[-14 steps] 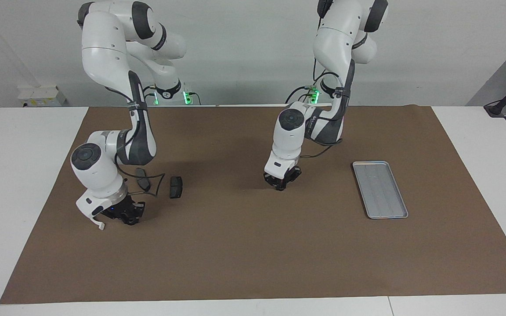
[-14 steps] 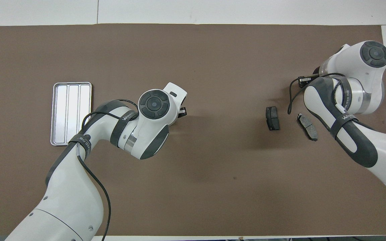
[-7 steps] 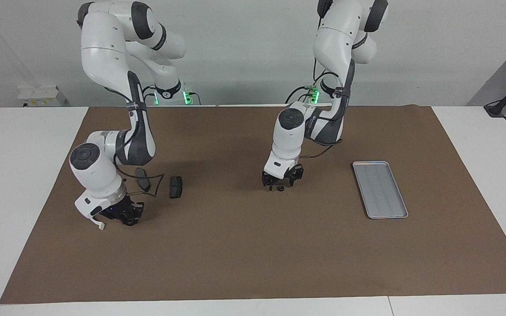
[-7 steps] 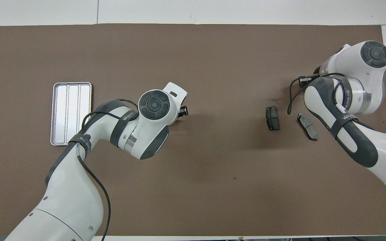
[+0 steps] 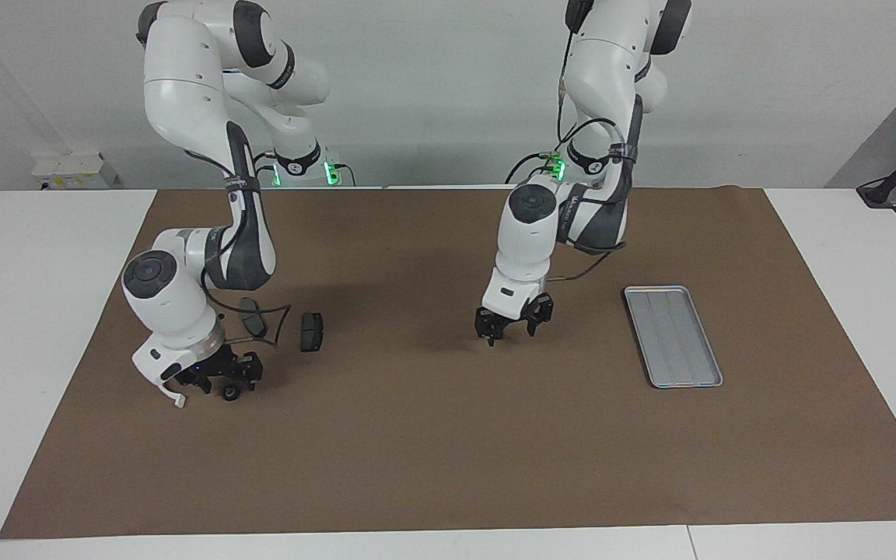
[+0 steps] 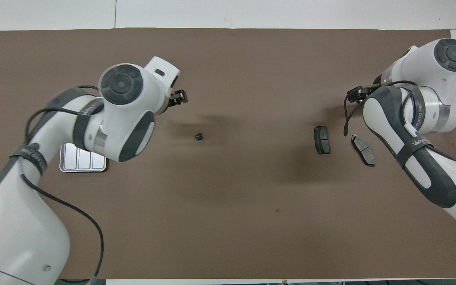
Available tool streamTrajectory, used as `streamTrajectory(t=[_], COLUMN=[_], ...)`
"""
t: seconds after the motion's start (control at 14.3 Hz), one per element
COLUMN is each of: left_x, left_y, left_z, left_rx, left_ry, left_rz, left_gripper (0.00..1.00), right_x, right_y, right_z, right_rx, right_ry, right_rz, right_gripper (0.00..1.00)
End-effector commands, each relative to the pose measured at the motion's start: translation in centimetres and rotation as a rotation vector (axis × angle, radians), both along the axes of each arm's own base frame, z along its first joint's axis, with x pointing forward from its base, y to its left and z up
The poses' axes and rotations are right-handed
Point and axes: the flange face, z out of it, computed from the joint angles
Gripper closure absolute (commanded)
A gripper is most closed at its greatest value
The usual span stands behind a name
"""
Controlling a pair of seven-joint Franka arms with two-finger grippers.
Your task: Place bearing gear from tray to pile
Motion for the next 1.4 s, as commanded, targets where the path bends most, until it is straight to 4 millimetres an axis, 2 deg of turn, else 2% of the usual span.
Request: streamTrajectory(t=[0.0,0.07,0.14,0.28,0.42,0.56,0.7,0.84,0.98,1.05,1.19,1.33], left_x=[1.9,2.5,3.0,2.8,1.4,-0.9,-4.2,-7.6,-10.3,-10.6,-10.0,-9.3], left_y=[9.5,12.8,15.0,17.9,20.6,21.3,21.7,22.1,23.0,23.2,23.1,23.1], left_z=[3.7,4.7,6.2,9.2,11.9,15.5,17.1,17.3,16.4,16.3,16.8,17.5], left_rx=[0.041,0.041,0.017,0.026,0.029,-0.005,-0.001,-0.001,0.000,0.002,0.005,0.006], left_ry=[0.011,0.024,0.034,0.070,0.112,0.098,0.120,0.135,0.140,0.145,0.122,0.126], left_rz=[-0.050,-0.050,-0.020,-0.051,-0.069,-0.053,-0.075,-0.076,-0.077,-0.086,-0.093,-0.097], left_gripper=[0.06,0.06,0.05,0.00,0.00,0.00,0.00,0.00,0.00,0.00,0.00,0.00], right_x=[-1.5,-2.2,-2.8,-4.2,-5.9,-7.8,-9.9,-11.8,-12.8,-12.9,-13.2,-13.4], right_y=[3.0,5.6,8.2,13.9,19.6,24.9,29.8,34.6,38.0,39.1,40.5,42.9], right_z=[4.3,6.0,7.4,9.7,10.7,11.1,11.3,10.5,8.6,8.0,7.2,5.2], right_rx=[0.003,0.004,0.001,-0.004,-0.010,0.003,0.012,0.037,0.061,0.082,0.093,0.080], right_ry=[0.020,0.029,0.043,0.059,0.063,0.050,0.039,0.018,0.007,-0.004,-0.008,-0.001], right_rz=[-0.027,-0.061,-0.108,-0.212,-0.314,-0.410,-0.502,-0.573,-0.619,-0.637,-0.659,-0.679], right_gripper=[0.00,0.00,0.00,0.00,0.00,0.00,0.00,0.00,0.00,0.00,0.00,0.00])
